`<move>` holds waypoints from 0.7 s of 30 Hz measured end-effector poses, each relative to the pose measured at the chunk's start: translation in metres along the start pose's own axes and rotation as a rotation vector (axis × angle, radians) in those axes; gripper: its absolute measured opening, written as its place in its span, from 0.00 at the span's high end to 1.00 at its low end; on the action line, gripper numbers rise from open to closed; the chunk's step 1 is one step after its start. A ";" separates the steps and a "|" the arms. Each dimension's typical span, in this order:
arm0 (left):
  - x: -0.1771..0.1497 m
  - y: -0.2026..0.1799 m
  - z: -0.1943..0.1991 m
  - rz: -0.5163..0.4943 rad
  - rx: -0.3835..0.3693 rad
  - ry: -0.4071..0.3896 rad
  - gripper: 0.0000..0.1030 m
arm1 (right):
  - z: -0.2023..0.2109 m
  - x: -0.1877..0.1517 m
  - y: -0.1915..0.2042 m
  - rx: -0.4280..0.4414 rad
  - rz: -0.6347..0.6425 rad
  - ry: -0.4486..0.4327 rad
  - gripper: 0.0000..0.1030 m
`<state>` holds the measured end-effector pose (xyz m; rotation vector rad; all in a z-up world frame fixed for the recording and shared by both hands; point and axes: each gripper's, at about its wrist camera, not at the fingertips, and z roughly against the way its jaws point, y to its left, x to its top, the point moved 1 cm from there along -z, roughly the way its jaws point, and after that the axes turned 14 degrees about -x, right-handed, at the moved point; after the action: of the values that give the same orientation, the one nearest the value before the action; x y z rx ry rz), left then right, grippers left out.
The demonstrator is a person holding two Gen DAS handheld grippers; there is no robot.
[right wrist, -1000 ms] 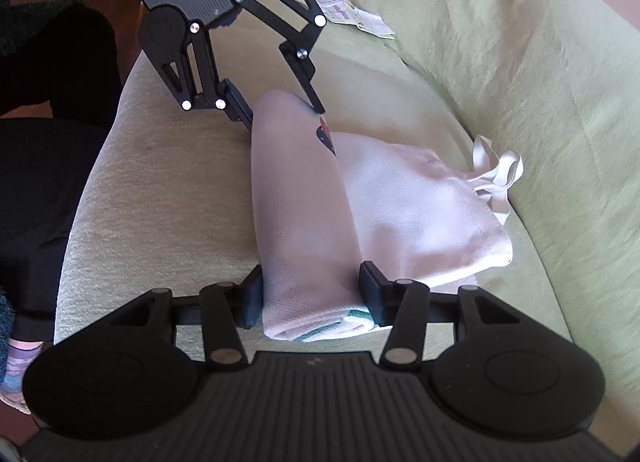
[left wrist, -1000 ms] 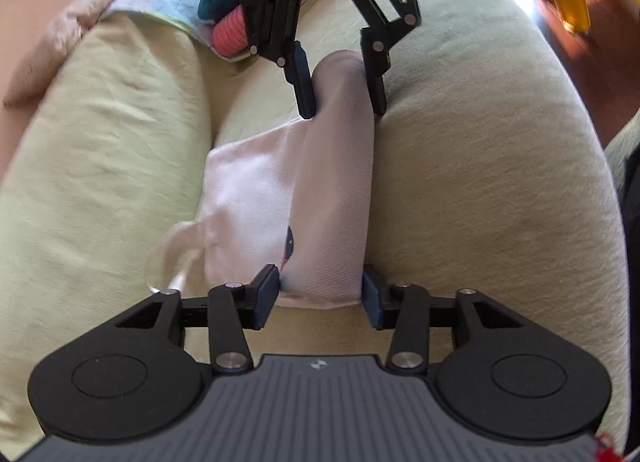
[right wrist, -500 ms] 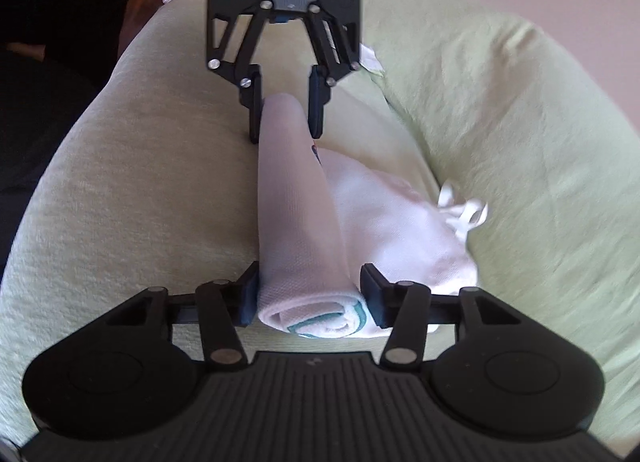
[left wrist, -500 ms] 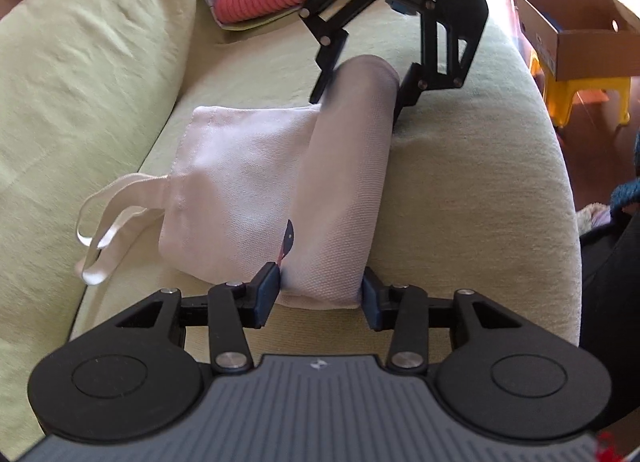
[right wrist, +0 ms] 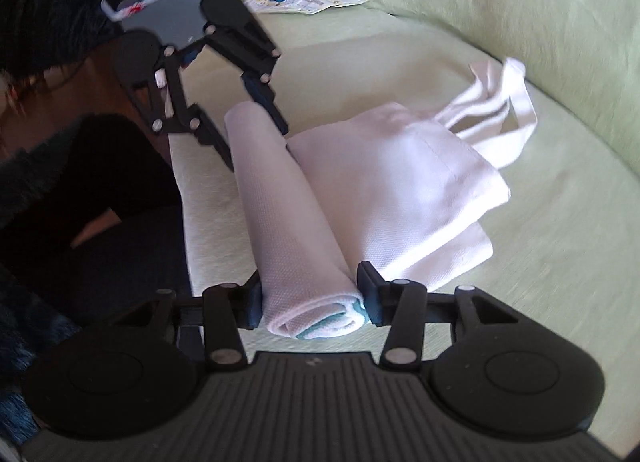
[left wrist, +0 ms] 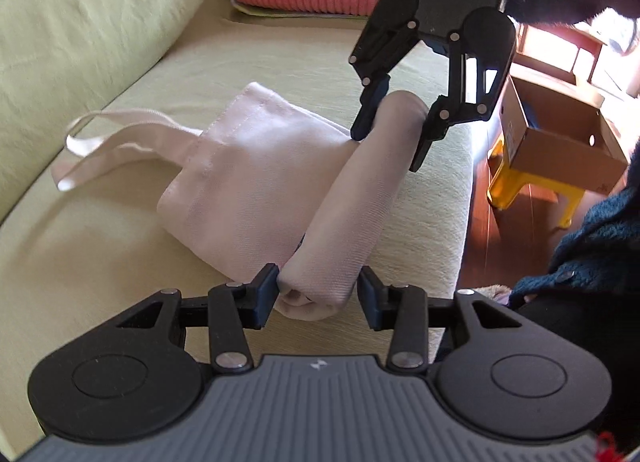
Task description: Fold shopping bag
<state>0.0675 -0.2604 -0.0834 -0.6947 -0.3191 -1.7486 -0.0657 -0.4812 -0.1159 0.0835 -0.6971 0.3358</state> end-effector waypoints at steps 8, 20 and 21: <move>0.009 0.016 -0.018 0.020 0.058 0.076 0.58 | -0.023 0.010 -0.070 0.224 -0.385 0.159 0.57; -0.006 -0.007 -0.001 -0.032 0.214 0.111 0.64 | -0.060 -0.008 -0.107 0.290 -0.726 0.301 0.59; -0.004 -0.009 0.003 -0.037 0.226 0.098 0.64 | -0.063 -0.009 -0.108 0.290 -0.748 0.307 0.59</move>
<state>0.0607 -0.2528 -0.0819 -0.4417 -0.4563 -1.7421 0.0022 -0.5740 -0.1663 0.5418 -0.2718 -0.2704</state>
